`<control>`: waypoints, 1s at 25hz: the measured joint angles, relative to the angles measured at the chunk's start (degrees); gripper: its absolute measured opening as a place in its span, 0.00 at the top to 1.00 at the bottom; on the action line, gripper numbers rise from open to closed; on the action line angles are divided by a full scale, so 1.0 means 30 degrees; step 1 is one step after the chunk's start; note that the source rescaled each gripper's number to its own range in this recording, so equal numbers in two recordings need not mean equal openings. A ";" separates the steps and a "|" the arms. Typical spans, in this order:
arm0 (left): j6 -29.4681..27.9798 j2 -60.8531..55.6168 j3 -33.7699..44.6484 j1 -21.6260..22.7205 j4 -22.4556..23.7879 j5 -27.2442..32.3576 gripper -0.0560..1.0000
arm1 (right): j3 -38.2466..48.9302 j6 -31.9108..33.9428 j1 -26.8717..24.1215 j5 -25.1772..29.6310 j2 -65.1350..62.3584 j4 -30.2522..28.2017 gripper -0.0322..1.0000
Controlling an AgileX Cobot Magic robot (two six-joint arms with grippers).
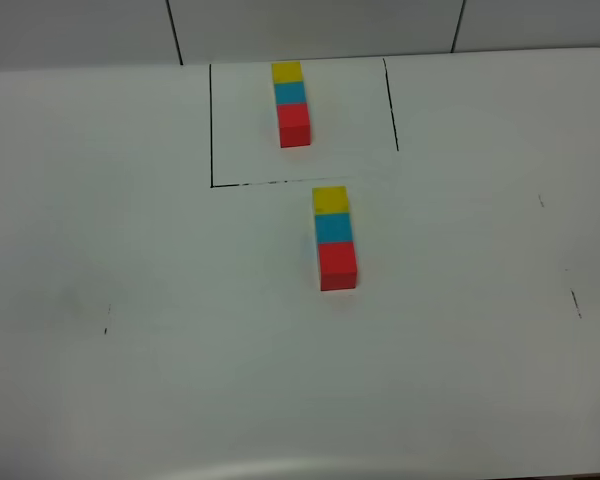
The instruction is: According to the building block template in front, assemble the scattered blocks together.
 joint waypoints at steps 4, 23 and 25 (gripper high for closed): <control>0.0000 0.0000 0.0000 0.0000 0.0000 0.0000 0.32 | 0.0000 -0.0036 -0.0466 0.0000 0.0000 0.0000 0.26; 0.0000 0.0000 0.0000 0.0000 0.0000 0.0000 0.32 | 0.0000 -0.0070 -0.0756 0.0000 0.0000 0.0000 0.26; 0.0000 0.0000 0.0000 0.0000 0.0000 0.0000 0.32 | 0.0000 -0.0070 -0.0756 0.0000 0.0000 0.0016 0.26</control>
